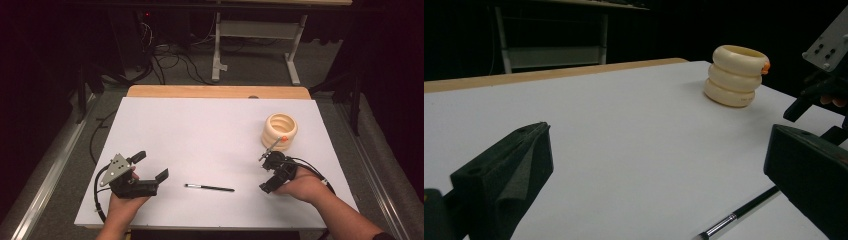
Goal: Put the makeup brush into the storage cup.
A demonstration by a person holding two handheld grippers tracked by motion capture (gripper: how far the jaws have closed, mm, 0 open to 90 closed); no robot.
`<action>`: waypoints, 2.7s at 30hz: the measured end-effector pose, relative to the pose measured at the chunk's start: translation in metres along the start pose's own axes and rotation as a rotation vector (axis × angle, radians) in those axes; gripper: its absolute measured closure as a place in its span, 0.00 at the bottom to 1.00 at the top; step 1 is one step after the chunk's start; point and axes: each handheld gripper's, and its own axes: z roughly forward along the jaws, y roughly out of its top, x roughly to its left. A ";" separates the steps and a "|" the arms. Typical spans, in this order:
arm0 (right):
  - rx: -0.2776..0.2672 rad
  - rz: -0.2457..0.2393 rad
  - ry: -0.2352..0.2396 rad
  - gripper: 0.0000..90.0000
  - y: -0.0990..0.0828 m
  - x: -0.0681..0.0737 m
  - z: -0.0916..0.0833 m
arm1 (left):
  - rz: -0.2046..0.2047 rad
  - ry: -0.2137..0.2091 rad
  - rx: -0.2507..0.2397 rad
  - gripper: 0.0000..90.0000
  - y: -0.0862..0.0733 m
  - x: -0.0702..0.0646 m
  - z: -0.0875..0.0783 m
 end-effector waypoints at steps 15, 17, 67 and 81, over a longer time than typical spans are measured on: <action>-0.021 -0.125 0.031 0.38 0.034 0.033 0.001 | 0.002 -0.005 0.000 0.00 0.000 -0.001 0.001; -0.025 -0.143 0.037 0.40 0.039 0.038 0.001 | 0.003 -0.006 0.007 0.00 -0.001 -0.001 0.002; 0.105 -0.425 0.101 0.92 0.095 0.091 0.034 | 0.005 -0.013 -0.014 0.00 0.002 -0.001 -0.004; 0.112 -0.419 0.111 0.96 0.097 0.089 0.034 | 0.006 -0.011 -0.013 0.00 0.002 0.000 -0.004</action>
